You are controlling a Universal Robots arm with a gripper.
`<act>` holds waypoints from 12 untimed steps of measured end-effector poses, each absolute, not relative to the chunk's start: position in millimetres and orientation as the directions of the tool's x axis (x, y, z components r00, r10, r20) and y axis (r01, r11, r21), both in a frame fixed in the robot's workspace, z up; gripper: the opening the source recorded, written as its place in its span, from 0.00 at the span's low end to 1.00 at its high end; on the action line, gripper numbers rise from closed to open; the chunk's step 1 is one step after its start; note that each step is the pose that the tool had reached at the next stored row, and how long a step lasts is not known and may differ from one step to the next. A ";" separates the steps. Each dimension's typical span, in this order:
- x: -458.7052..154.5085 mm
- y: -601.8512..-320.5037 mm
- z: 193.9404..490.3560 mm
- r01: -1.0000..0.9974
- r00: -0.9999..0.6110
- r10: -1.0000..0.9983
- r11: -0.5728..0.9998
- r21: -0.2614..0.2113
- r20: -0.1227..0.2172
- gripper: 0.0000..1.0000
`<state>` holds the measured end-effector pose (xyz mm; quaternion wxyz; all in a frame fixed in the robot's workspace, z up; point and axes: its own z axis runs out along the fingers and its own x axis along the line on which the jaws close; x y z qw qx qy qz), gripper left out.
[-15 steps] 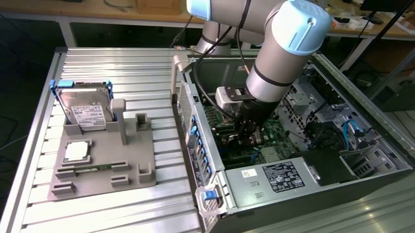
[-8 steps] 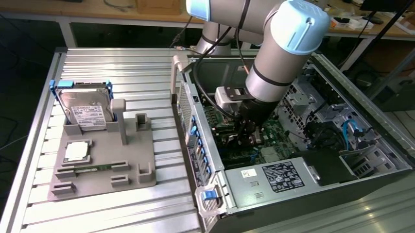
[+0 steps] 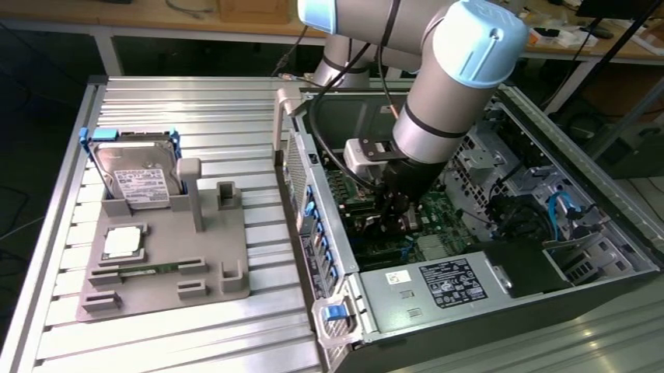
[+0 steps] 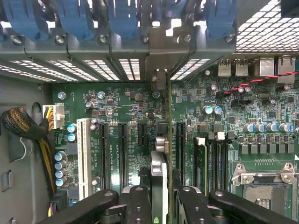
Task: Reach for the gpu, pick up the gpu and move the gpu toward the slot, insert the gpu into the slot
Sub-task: 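Insert the gpu into the slot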
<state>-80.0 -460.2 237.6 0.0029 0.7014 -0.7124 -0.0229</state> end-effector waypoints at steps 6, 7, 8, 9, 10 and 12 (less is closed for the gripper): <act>-80.0 -460.2 237.5 -0.999 -0.016 -0.999 0.015 0.037 -0.029 0.40; -80.1 -460.2 237.4 -0.999 -0.016 -0.999 0.015 0.036 -0.029 0.40; -80.1 -460.2 237.6 -0.999 -0.016 -0.999 0.015 0.037 -0.028 0.40; -80.0 -460.1 237.6 -0.999 -0.016 -0.999 0.015 0.036 -0.029 0.40; -80.0 -459.7 238.4 -0.999 -0.016 -0.999 0.015 0.037 -0.028 0.40; -80.0 -459.4 239.7 -0.999 -0.016 -0.999 0.015 0.037 -0.029 0.40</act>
